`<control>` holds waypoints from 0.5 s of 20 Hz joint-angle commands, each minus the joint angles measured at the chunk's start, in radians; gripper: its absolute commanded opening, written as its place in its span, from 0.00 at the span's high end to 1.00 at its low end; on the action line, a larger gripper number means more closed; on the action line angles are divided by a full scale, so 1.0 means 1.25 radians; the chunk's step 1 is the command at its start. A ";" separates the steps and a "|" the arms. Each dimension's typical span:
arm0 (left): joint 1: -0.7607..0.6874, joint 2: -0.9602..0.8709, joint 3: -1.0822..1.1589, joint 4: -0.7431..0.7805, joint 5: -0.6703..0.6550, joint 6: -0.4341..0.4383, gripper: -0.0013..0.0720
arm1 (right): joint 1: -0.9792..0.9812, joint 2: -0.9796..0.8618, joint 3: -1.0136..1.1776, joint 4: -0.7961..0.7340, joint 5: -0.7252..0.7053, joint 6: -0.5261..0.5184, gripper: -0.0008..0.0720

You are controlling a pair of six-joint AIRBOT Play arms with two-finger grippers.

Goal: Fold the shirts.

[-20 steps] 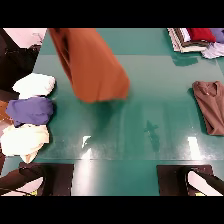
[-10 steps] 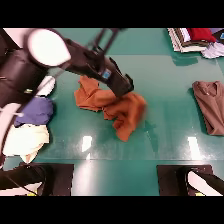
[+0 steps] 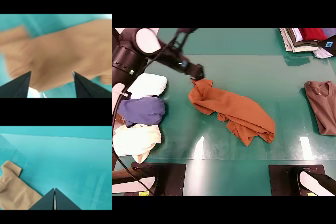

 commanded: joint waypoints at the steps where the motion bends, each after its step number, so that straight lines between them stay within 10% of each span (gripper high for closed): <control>1: 0.171 -0.002 -0.157 -0.084 0.055 -0.014 0.15 | 0.001 0.000 -0.001 0.000 0.007 0.000 0.97; 10: 0.290 -0.150 -0.342 -0.404 0.118 0.084 0.15 | 0.001 0.000 -0.001 0.000 0.011 0.000 0.97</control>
